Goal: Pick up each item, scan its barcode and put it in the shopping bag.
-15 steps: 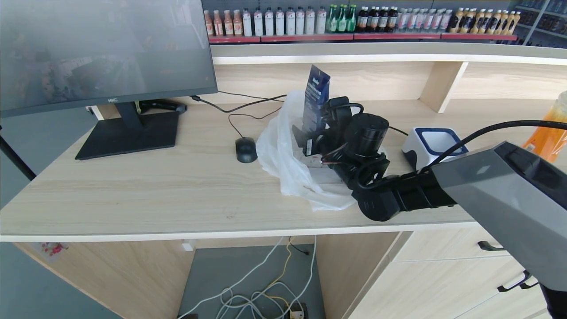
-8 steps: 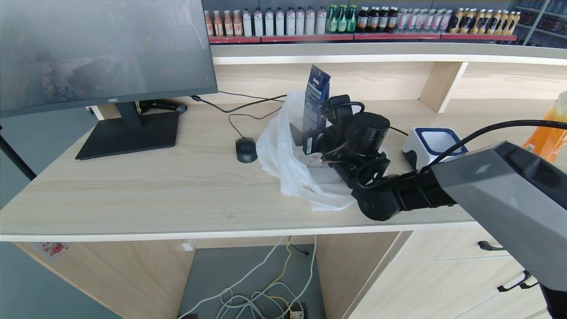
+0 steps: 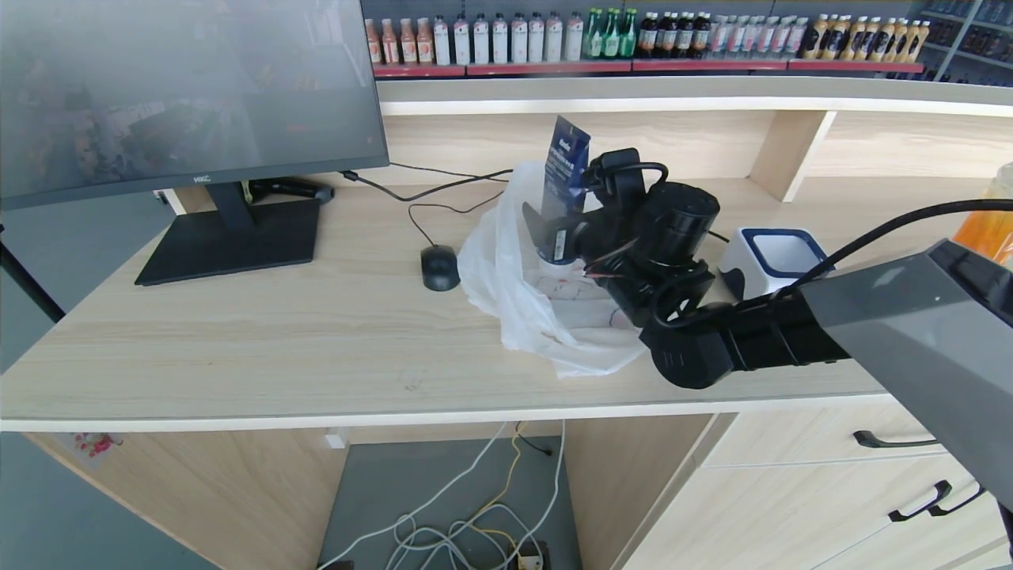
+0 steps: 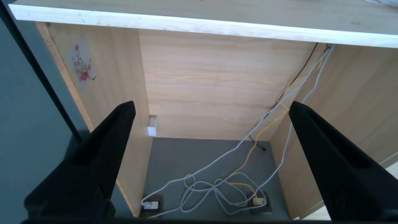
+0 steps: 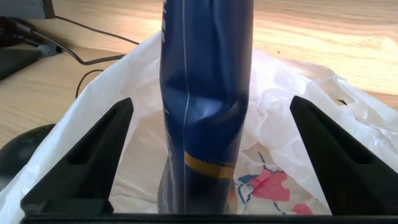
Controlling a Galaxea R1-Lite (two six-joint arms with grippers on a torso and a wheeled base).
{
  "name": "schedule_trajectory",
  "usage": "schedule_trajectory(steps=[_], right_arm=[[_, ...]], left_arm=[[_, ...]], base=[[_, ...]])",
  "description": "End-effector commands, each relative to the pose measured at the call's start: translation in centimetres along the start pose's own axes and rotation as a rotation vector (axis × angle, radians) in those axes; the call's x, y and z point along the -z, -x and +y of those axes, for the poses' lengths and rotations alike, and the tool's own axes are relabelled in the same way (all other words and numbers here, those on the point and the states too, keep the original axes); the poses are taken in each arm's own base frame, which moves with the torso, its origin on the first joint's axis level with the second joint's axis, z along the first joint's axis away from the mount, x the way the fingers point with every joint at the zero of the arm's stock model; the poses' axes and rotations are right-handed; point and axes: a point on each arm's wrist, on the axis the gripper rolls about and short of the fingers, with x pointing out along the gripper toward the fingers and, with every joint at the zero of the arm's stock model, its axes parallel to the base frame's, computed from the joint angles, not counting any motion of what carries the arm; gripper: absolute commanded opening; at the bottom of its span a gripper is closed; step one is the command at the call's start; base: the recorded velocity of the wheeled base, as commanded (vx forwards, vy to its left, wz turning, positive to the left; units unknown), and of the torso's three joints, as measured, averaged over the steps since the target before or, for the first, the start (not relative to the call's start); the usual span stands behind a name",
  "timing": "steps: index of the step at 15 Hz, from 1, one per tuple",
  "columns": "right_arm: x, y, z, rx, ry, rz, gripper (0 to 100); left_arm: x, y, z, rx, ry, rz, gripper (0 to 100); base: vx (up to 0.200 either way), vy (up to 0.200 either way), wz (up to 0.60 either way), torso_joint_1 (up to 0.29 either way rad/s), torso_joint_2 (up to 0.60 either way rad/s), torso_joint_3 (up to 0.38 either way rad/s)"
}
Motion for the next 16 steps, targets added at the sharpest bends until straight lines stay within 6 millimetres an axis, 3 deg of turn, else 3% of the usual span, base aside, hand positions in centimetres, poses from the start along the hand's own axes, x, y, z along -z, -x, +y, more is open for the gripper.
schedule_trajectory(steps=[1,7,11,15,16], right_arm=[[-2.3,0.8,-0.3,0.000,0.002,-0.032,100],[-6.4,3.4,0.0,-0.020,0.021,-0.090,100],[-7.7,7.0,-0.2,-0.037,0.027,-0.111,100],[-7.8,15.0,-2.3,-0.045,0.053,-0.098,100],[-8.8,16.5,-2.5,-0.062,0.050,-0.116,100]], left_arm=[[0.0,0.0,0.0,0.000,0.000,0.000,100],[0.0,0.0,0.0,0.000,0.000,0.000,100],[0.0,0.0,0.0,0.000,0.000,0.000,100],[0.0,0.0,0.0,0.000,0.000,0.000,100],[0.0,0.0,0.0,0.000,0.000,0.000,100]], base=[[0.000,0.000,0.00,0.000,0.00,0.000],[0.000,0.000,0.00,0.000,0.00,0.000],[0.000,0.000,0.00,0.000,0.00,0.000],[0.000,0.000,0.00,0.000,0.00,0.000],[0.000,0.000,0.00,0.000,0.00,0.000]])
